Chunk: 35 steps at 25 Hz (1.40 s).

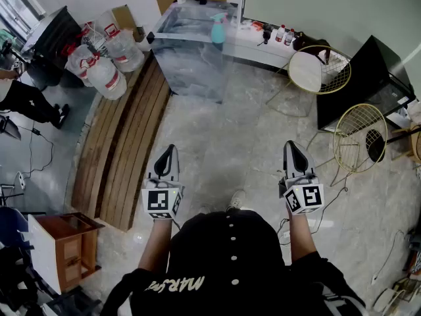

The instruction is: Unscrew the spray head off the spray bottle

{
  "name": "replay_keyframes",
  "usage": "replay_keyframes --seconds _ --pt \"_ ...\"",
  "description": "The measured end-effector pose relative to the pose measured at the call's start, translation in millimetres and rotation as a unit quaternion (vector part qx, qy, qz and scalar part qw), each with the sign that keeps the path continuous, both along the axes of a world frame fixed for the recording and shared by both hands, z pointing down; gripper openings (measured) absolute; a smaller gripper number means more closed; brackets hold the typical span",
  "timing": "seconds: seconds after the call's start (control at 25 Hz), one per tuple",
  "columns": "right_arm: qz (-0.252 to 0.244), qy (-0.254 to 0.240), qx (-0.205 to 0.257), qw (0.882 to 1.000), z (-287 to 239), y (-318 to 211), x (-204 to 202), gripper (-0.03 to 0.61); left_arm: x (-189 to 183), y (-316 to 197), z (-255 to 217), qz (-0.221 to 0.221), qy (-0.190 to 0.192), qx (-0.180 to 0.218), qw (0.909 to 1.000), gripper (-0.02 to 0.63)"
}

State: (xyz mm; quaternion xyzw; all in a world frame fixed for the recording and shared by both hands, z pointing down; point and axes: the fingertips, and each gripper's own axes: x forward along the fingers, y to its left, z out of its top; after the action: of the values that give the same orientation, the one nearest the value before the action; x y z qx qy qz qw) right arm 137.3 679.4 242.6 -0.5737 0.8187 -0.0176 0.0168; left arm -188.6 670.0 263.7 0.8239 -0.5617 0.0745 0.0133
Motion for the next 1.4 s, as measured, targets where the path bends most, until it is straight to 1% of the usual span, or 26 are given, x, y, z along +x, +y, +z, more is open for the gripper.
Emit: replay_keyframes --seconds 0.12,0.36,0.56,0.84,1.04,1.2,1.4 --pt "-0.002 0.001 -0.002 1.0 3 0 5 0.011 5 0 3 -0.002 0.004 -0.003 1.0 0.025" --pt "-0.011 0.005 0.001 1.0 3 -11 12 0.011 13 -9 4 -0.006 -0.004 -0.002 1.0 0.025" --pt "-0.028 -0.014 0.014 0.999 1 -23 31 0.011 30 -21 4 -0.019 -0.004 0.002 0.9998 0.025" --pt "-0.049 -0.007 0.009 0.999 2 -44 46 0.011 54 -35 -1 -0.026 -0.01 0.015 0.9995 0.025" --pt "-0.052 -0.013 0.008 0.999 5 -63 54 0.011 60 -47 5 -0.029 -0.015 0.01 0.9994 0.025" --pt "-0.048 -0.009 0.004 0.999 11 -81 55 0.011 59 -63 11 -0.03 -0.015 0.007 0.9994 0.025" --pt "-0.042 -0.002 0.004 0.999 10 -114 54 0.011 53 -100 13 -0.029 -0.014 0.013 0.9994 0.025"
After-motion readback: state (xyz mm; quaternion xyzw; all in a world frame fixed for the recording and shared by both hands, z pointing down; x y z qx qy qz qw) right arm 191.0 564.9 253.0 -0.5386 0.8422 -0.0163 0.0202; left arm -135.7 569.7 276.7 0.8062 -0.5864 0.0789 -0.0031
